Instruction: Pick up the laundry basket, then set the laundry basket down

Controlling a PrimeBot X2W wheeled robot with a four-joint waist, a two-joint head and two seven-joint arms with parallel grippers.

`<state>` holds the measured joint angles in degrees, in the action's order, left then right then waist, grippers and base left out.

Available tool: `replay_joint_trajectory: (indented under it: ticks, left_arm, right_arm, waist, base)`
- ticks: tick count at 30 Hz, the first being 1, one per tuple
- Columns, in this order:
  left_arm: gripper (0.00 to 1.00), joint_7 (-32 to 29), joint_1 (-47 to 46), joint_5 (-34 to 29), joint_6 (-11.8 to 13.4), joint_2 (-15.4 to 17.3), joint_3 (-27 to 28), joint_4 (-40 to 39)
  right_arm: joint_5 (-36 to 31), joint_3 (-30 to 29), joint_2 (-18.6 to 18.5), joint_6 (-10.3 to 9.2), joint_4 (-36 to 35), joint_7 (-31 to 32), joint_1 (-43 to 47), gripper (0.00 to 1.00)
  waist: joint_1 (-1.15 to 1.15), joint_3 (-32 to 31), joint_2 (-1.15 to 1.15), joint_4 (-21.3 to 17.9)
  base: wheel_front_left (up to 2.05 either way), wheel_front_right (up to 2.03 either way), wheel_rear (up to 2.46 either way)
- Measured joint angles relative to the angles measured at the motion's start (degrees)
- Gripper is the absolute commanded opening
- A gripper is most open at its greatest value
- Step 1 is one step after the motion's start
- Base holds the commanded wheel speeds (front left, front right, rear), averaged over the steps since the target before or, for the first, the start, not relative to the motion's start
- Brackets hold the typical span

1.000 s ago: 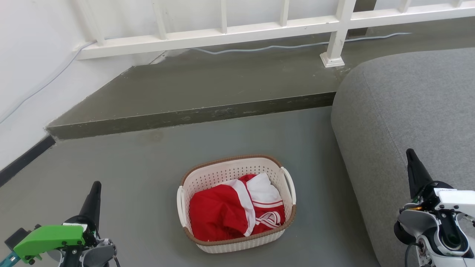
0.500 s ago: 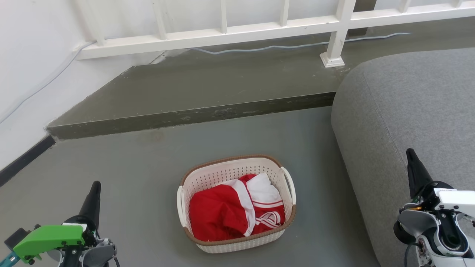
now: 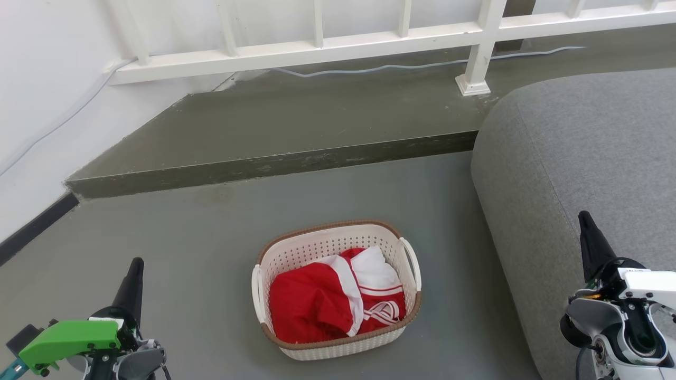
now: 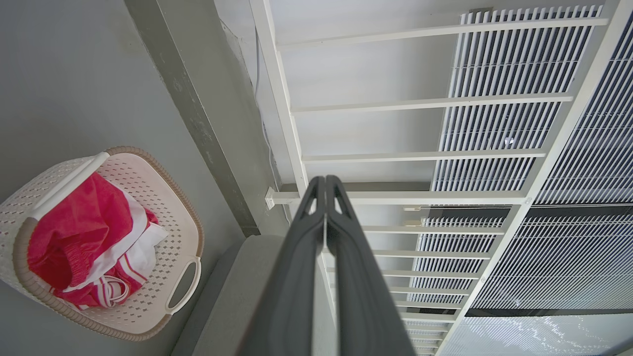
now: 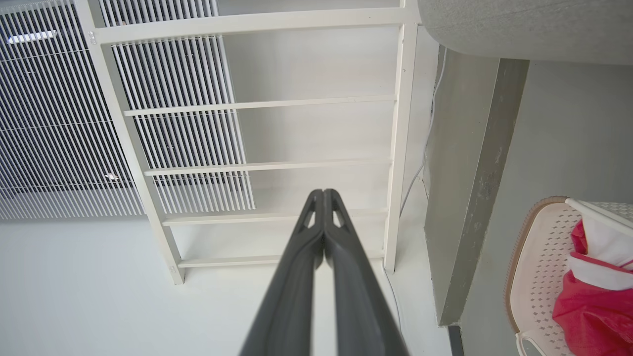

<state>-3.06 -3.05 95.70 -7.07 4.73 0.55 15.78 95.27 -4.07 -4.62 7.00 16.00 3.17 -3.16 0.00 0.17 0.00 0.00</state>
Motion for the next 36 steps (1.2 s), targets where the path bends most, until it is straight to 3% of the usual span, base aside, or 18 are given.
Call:
replay_joint_trajectory:
  ticks: [36]
  left_arm:
    - [0.00,-0.26,0.00,-0.14,0.00,-0.14,0.27,-0.12]
  right_arm:
    - [-0.01,-0.21,0.08,0.01,-0.11,0.16,0.00,0.00]
  waist:
    - [0.00,0.00,0.00,0.00]
  base:
    - [0.00,0.00,0.00]
